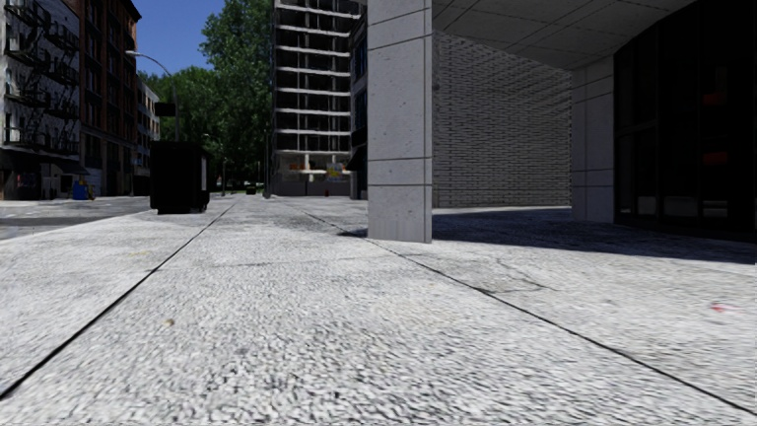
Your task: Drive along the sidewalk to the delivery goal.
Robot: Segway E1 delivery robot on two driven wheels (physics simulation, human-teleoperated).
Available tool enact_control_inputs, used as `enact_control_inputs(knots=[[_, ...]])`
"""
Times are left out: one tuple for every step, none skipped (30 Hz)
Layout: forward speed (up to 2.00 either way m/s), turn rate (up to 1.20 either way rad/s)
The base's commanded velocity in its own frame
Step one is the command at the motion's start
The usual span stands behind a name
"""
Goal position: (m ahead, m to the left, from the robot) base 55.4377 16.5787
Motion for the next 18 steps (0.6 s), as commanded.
enact_control_inputs(knots=[[2.0, 0.96], [2.0, 0.95], [2.0, 0.95], [2.0, 0.94], [2.0, 0.94], [2.0, 0.94], [2.0, 0.94], [2.0, 0.81], [2.0, 0.59], [2.0, 0.04], [2.0, 0.04], [2.0, 0.0], [2.0, 0.0], [2.0, 0.0], [2.0, 0.0], [2.0, 0.0], [2.0, 0.0], [2.0, 0.0]])
